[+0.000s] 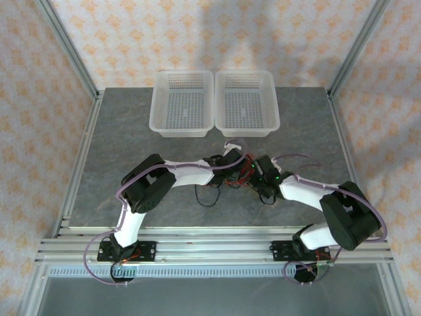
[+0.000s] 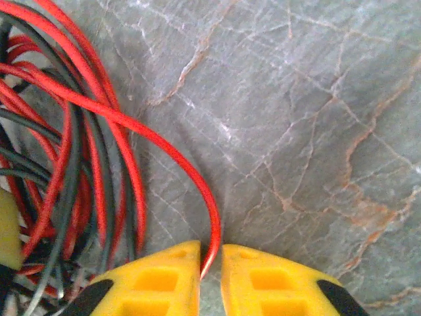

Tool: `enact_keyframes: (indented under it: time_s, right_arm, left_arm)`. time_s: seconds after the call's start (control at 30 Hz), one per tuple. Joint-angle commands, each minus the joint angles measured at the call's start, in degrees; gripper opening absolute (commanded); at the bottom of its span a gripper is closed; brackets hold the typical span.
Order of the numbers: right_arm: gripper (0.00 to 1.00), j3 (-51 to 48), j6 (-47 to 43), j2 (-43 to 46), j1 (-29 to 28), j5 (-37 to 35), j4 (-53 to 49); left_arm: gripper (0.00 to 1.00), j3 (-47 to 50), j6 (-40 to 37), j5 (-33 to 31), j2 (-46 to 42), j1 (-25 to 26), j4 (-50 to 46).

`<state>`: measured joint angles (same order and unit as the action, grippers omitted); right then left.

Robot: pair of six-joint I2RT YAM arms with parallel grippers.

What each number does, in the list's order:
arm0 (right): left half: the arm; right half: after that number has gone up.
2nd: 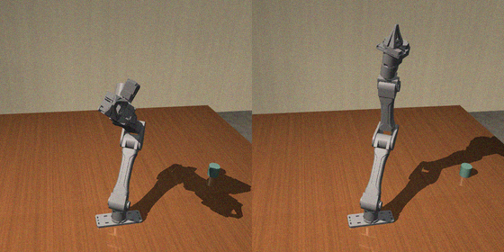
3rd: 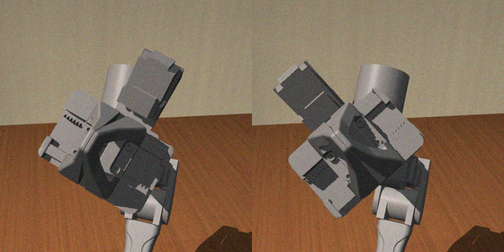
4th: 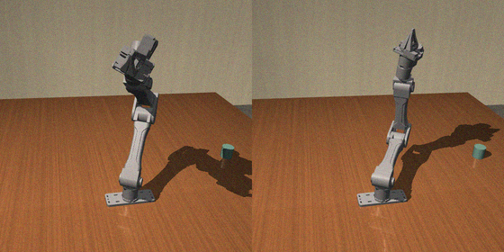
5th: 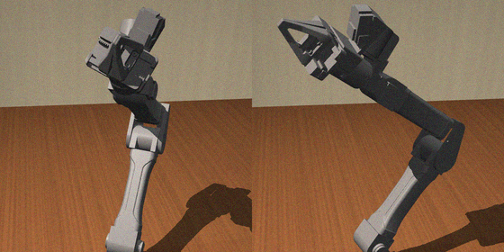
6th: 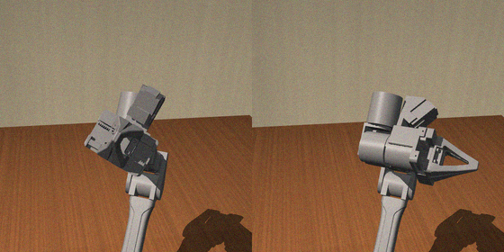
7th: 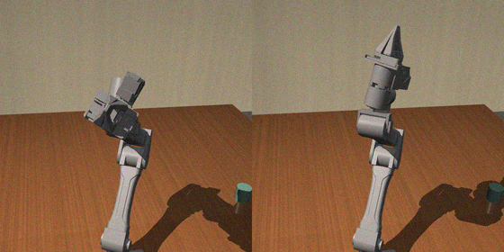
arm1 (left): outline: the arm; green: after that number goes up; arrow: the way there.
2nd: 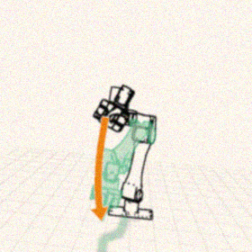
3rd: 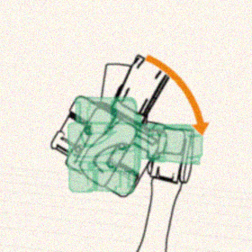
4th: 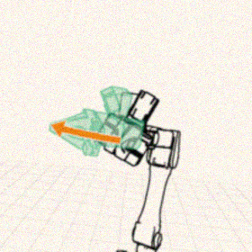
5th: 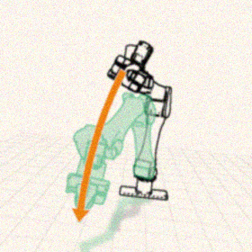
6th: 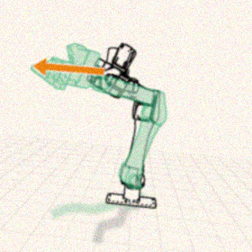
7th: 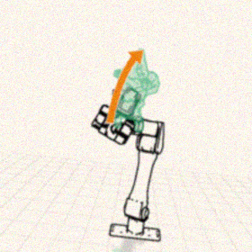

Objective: Untangle the cables

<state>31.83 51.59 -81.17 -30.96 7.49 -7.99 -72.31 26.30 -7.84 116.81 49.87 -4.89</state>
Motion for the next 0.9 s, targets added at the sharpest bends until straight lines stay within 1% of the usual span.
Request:
enact_keyframes:
  time_s: [0.0, 0.03, 0.17, 0.3, 0.4, 0.53, 0.6, 0.73, 0.8, 0.87]
  right_arm:
    - [0.06, 1.6, -5.0, -4.64, -0.01, 1.7, 11.71]
    - [0.04, 2.06, -6.83, -4.55, 0.32, 1.11, 10.49]
    - [0.0, 5.83, -15.16, -5.12, 0.73, -3.33, 3.09]
    - [0.0, 9.12, -23.18, -5.38, 0.73, -7.54, -2.95]
    - [0.0, 10.8, -27.74, -4.94, 0.71, -9.36, -5.83]
    - [0.0, 12.77, -31.23, -4.82, 0.69, -13.02, -8.48]
    - [0.0, 13.44, -32.5, -5.02, 0.73, -13.71, -9.08]
    - [0.0, 14.57, -34.29, -5.41, 0.7, -13.19, -9.56]
    - [0.0, 15.24, -34.71, -5.49, 0.67, -11.93, -9.76]
    - [0.01, 15.77, -34.16, -5.48, 0.66, -10.19, -10.01]
  left_arm:
    - [0.09, 5.9, 2.87, -3.22, -2.42, -0.43, -3.64]
    - [0.09, 7.23, 3.43, -3.75, -3.9, -0.43, -3.85]
    - [0.11, 10.69, 4.86, -6.4, -10.49, -0.43, -6.42]
    - [0.16, 12.29, 5.29, -9.54, -15.59, -0.47, -9.86]
    - [0.17, 12.97, 5.72, -11.88, -17.44, -0.46, -12.06]
    - [0.25, 14.07, 6.97, -15.98, -18.09, -0.55, -14.63]
    - [0.28, 14.23, 6.92, -17.03, -17.94, -0.56, -15.53]
    - [0.43, 14.62, 6.98, -16.23, -18.62, -0.56, -15.15]
    - [0.45, 14.88, 6.96, -14.94, -19.54, -0.56, -13.99]
    - [0.46, 14.93, 6.83, -13.52, -20.42, -0.56, -12.9]
